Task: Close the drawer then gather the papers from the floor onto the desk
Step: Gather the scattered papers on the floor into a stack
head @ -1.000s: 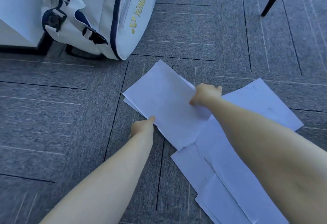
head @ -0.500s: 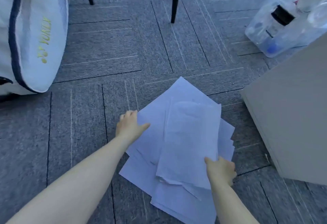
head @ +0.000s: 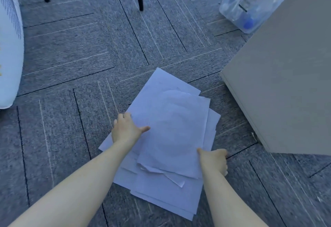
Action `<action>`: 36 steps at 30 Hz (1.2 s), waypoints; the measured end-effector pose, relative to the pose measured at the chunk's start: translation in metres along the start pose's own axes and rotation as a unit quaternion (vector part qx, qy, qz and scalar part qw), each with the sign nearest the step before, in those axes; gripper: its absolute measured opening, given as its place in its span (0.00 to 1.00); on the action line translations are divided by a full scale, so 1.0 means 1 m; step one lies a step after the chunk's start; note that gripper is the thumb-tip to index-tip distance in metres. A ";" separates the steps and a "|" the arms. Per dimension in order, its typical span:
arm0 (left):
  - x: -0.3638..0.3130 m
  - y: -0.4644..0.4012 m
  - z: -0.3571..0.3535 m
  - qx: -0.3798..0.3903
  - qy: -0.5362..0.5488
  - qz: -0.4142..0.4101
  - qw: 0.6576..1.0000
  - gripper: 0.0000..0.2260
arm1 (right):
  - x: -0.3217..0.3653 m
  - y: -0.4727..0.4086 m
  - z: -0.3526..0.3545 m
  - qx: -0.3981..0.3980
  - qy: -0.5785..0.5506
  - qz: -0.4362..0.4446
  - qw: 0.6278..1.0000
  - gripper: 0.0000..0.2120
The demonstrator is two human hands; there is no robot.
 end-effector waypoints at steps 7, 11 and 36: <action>-0.005 0.016 -0.027 0.142 0.097 0.025 0.985 0.09 | 0.037 0.026 -0.039 0.127 -0.046 0.105 0.985 0.10; -0.001 0.019 -0.014 0.104 0.139 -0.011 0.985 0.10 | 0.051 0.035 -0.044 0.137 -0.102 0.151 0.974 0.04; 0.006 -0.010 0.013 -0.015 -0.086 -0.001 0.996 0.18 | 0.094 0.027 -0.054 0.115 -0.058 0.139 0.982 0.07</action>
Point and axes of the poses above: each hand's wrist, its own y-axis away from the middle knuckle, its own z-axis out of the back of the hand, x = y × z, the point moved 8 cm from there along -y, towards the middle knuckle, and after that the axes turned 6 degrees about y, right-handed, at the moved point
